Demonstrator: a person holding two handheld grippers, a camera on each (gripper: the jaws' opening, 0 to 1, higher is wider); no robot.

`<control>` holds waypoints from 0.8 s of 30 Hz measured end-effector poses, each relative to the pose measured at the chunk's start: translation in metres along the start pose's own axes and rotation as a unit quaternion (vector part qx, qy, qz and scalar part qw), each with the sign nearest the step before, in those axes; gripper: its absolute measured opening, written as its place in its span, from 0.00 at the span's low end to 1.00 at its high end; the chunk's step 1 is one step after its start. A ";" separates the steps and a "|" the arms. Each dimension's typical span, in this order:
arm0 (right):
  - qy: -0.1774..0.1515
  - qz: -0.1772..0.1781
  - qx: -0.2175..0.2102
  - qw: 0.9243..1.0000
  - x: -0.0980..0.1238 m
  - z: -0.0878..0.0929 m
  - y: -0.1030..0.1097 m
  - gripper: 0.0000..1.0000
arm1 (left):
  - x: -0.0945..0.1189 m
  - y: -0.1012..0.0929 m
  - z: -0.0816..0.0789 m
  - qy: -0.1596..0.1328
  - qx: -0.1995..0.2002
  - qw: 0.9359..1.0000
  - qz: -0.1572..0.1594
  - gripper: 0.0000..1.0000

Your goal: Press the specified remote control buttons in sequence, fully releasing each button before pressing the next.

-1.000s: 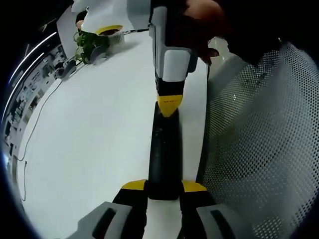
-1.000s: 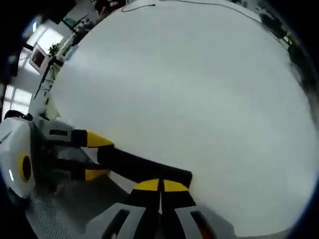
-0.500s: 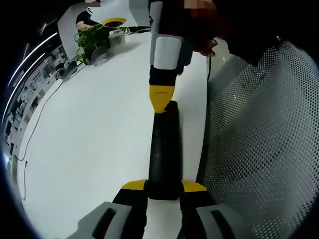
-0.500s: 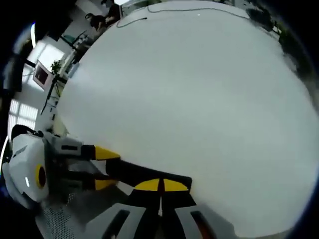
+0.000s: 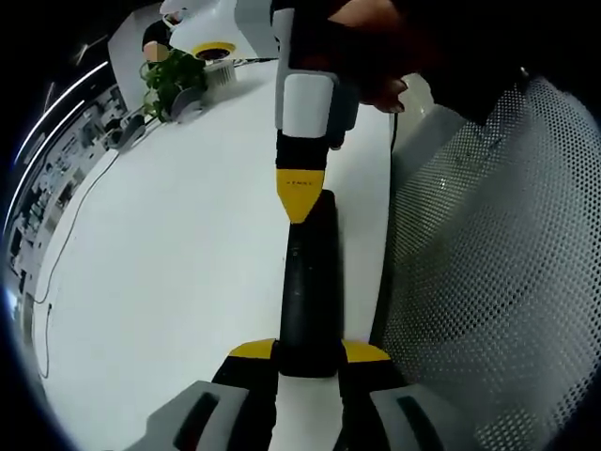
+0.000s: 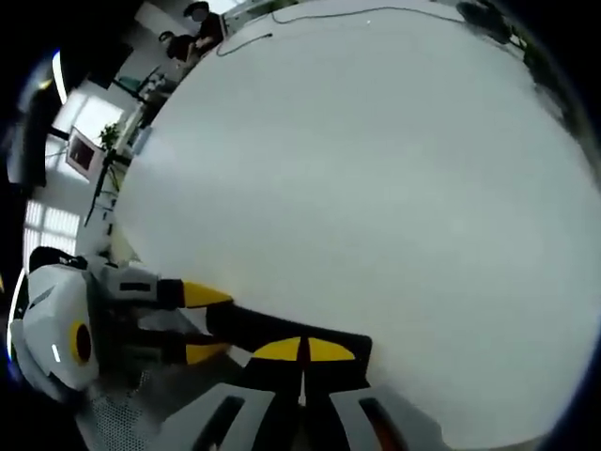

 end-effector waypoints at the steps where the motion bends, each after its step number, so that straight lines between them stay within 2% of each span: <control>1: 0.002 -0.002 -0.001 1.000 -0.001 0.000 0.001 0.00 | 0.000 0.000 0.000 0.000 0.001 1.000 0.000 0.24; 8: 0.016 0.006 0.007 1.000 -0.008 0.002 -0.001 0.00 | 0.000 0.000 0.000 0.001 0.000 1.000 0.001 0.24; 15: 0.013 0.007 0.002 1.000 -0.007 0.001 -0.002 0.00 | -0.001 0.000 -0.001 0.004 0.000 1.000 0.005 0.24; 24: 0.017 0.028 0.016 0.999 -0.008 -0.001 -0.002 0.00 | -0.001 0.000 -0.003 0.007 -0.002 1.000 0.004 0.24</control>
Point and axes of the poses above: the point that each gripper's makers call its tool centre point, and the gripper's own axes: x roughly backward along the fingers, y roughly to its left, z roughly out of its underside, the point moved 4 cm from there along x, roughly backward along the fingers, and after that the axes turned 5 degrees about y, right-handed, at the moved point
